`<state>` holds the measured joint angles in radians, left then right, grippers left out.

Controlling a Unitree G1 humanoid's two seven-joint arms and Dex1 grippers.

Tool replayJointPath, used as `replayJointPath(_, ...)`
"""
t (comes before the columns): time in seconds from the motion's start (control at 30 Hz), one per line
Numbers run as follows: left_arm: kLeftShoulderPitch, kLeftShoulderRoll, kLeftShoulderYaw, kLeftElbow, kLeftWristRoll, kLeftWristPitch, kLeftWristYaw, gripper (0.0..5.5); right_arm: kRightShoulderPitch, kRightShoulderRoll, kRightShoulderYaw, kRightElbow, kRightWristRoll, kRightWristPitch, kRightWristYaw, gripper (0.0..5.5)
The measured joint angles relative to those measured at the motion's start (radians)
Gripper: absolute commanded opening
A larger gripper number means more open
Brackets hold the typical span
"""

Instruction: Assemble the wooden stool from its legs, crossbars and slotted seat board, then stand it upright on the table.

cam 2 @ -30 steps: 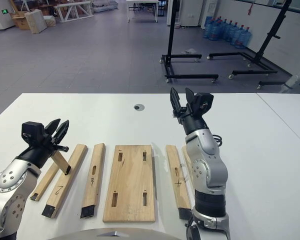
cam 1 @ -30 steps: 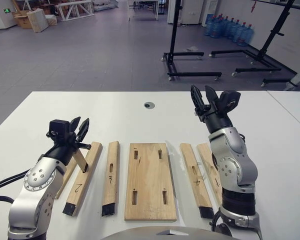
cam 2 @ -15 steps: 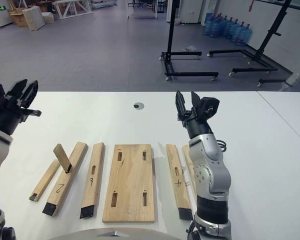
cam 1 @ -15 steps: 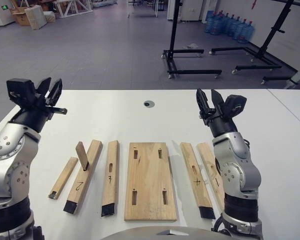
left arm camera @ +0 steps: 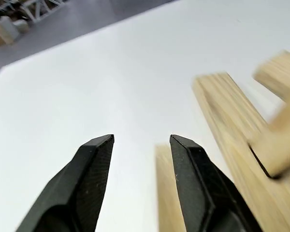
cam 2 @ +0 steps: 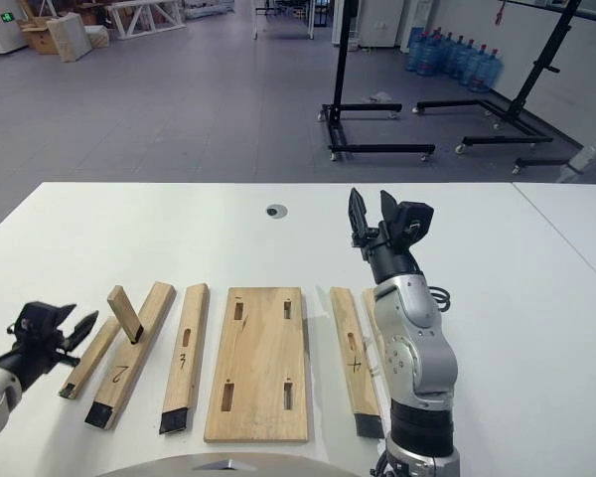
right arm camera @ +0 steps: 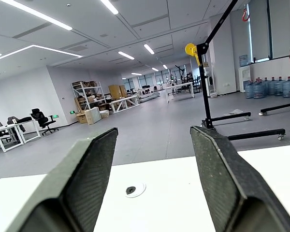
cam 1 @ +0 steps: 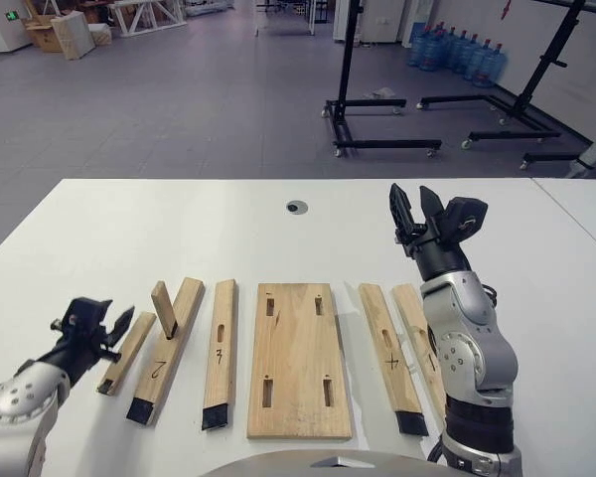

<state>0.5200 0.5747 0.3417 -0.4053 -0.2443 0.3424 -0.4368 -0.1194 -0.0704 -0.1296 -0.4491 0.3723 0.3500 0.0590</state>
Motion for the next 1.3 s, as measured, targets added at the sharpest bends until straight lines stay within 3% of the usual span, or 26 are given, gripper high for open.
replayJointPath(0.23,0.093,0.005,0.064,-0.145,-0.147,0.015,-0.153,2.41,0.048,0.007,0.001,-0.04,0.0,0.02,-0.031,2.77)
replayJointPath(0.33,0.122,0.022,0.061,-0.189,-0.194,0.139,-0.168,2.61,0.05,0.01,0.0,-0.043,0.002,0.036,-0.04,2.77)
replayJointPath(0.63,0.085,0.028,-0.009,-0.31,-0.19,0.363,-0.061,3.79,0.049,-0.01,0.024,-0.058,-0.001,0.062,-0.023,2.77)
replayJointPath(0.97,0.068,0.049,-0.118,-0.327,-0.059,0.477,0.033,3.84,0.042,-0.013,0.032,-0.083,0.025,0.106,-0.011,2.77)
replayJointPath(1.3,0.018,-0.002,-0.134,-0.256,-0.058,0.533,0.066,2.2,-0.008,-0.033,-0.002,-0.074,0.043,0.108,-0.006,2.77)
